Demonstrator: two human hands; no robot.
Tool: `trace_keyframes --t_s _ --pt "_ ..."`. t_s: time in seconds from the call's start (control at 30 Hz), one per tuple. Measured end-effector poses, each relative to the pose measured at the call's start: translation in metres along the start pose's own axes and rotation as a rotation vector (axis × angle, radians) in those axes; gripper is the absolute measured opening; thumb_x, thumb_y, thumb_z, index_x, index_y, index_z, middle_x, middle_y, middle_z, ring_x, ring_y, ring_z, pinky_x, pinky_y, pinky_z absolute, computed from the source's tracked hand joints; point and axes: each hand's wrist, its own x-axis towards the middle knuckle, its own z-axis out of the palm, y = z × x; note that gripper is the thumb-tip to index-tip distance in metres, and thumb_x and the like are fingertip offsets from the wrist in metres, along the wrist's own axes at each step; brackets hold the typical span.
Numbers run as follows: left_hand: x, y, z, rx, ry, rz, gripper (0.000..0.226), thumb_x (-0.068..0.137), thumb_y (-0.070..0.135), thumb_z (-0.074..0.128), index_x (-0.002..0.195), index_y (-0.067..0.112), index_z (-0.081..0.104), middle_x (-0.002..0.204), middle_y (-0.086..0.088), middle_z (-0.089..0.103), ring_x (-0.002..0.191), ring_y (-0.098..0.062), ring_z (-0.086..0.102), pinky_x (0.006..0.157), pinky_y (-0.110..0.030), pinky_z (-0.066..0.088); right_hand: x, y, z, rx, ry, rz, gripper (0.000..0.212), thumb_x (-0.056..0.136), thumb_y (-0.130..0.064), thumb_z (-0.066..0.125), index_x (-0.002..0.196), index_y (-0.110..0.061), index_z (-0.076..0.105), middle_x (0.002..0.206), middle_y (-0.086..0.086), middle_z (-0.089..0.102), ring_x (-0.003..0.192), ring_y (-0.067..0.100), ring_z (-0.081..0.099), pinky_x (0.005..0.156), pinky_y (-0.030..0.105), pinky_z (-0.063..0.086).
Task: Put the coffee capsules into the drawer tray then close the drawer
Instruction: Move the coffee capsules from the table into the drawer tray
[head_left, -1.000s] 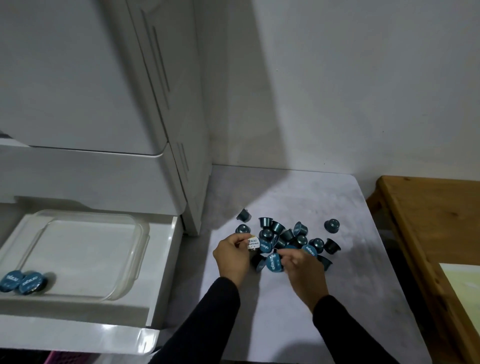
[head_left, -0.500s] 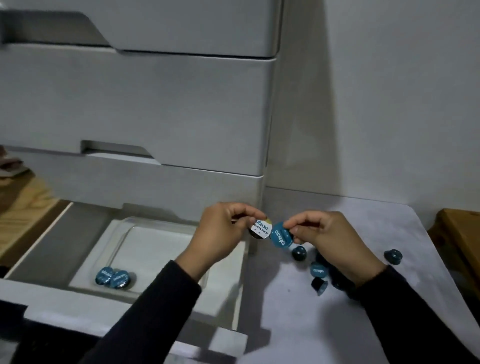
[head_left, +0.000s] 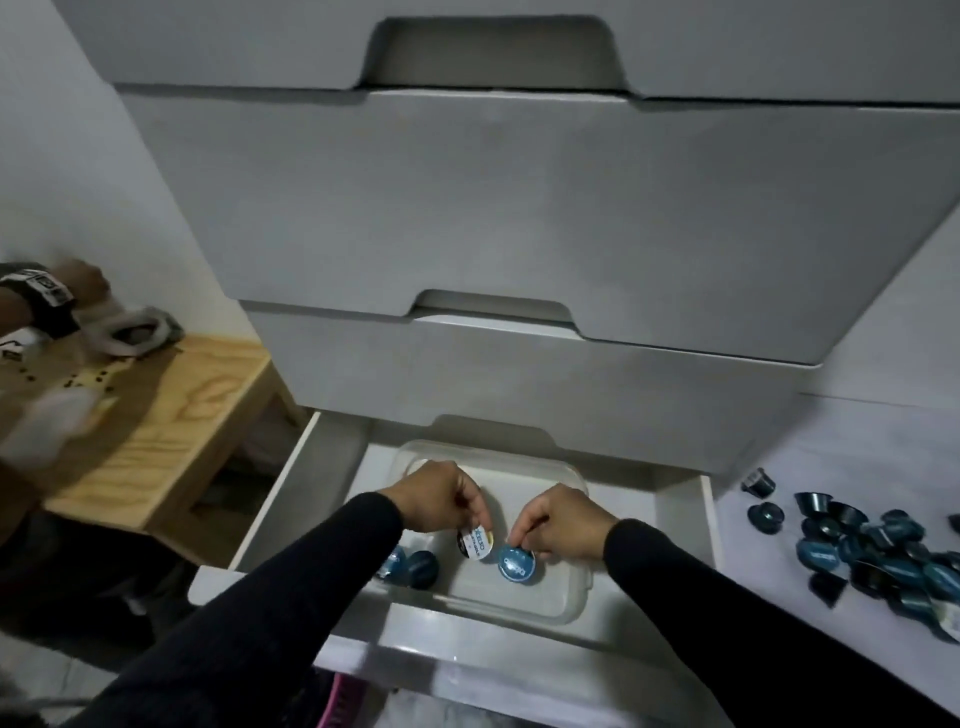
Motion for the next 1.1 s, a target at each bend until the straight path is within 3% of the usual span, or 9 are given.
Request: trace_keyframes --t_s 0.13,0.33,0.47,0.67,0.8,0.93,1.1 --pt "0.007 -0.019 0.007 0.058 -0.120 -0.010 0.019 0.080 0.003 0.063 0.083 0.016 0.076 0.088 -0.001 0.076 0.077 -0.001 0.062 0.089 -0.024 0.052 0.014 0.003 0.018 0.038 0.008 0.114 0.034 0.080 0.002 0.057 0.060 -0.023 0.069 0.060 -0.003 0.064 0.058 0.008 0.057 0.062 0.019 0.052" --pt "0.010 -0.027 0.011 0.143 -0.216 -0.007 0.022 0.077 0.004 0.063 0.085 0.019 0.076 0.089 0.001 0.075 0.084 -0.005 0.065 0.090 -0.025 0.052 0.023 0.005 0.028 0.043 -0.030 0.173 0.028 0.077 0.000 0.063 0.062 -0.023 0.071 0.058 -0.005 0.066 0.054 0.003 0.061 0.058 0.015 0.051" --pt "0.010 -0.028 0.012 0.128 -0.224 -0.006 0.018 0.078 0.004 0.065 0.085 0.016 0.076 0.093 0.000 0.075 0.091 -0.008 0.066 0.093 -0.026 0.051 0.027 0.008 0.031 0.042 -0.053 0.158 0.023 0.074 0.001 0.067 0.066 -0.019 0.071 0.066 0.000 0.067 0.063 0.007 0.063 0.058 0.015 0.052" --pt "0.009 -0.029 0.013 0.131 -0.194 0.003 0.015 0.077 0.003 0.066 0.083 0.014 0.074 0.092 0.000 0.075 0.090 -0.008 0.066 0.092 -0.025 0.051 0.029 0.011 0.035 0.031 -0.045 0.158 0.020 0.072 0.003 0.069 0.070 -0.014 0.061 0.070 0.007 0.064 0.061 0.012 0.063 0.058 0.019 0.055" --pt "0.002 -0.026 0.012 0.194 -0.095 0.008 0.011 0.081 0.011 0.063 0.089 0.013 0.070 0.098 -0.003 0.072 0.090 -0.013 0.064 0.088 -0.024 0.050 0.026 0.006 0.038 -0.024 -0.038 0.136 0.014 0.076 -0.010 0.068 0.083 -0.016 0.059 0.082 0.006 0.066 0.069 0.015 0.062 0.068 0.026 0.052" --pt "-0.007 -0.019 0.014 0.329 0.024 -0.098 0.028 0.091 0.023 0.049 0.116 0.015 0.060 0.118 -0.007 0.063 0.105 -0.022 0.060 0.092 -0.033 0.050 0.020 -0.003 0.039 -0.220 0.101 0.078 0.027 0.084 -0.027 0.060 0.108 -0.015 0.060 0.111 0.005 0.062 0.093 0.016 0.055 0.085 0.024 0.043" --pt "-0.022 -0.007 0.027 0.356 0.413 -0.155 0.033 0.097 0.023 0.038 0.126 0.012 0.050 0.124 -0.006 0.056 0.113 -0.021 0.053 0.087 -0.030 0.047 0.006 -0.015 0.049 -0.484 0.350 -0.032 0.037 0.093 -0.029 0.042 0.125 -0.011 0.049 0.128 0.008 0.051 0.115 0.024 0.050 0.094 0.031 0.041"
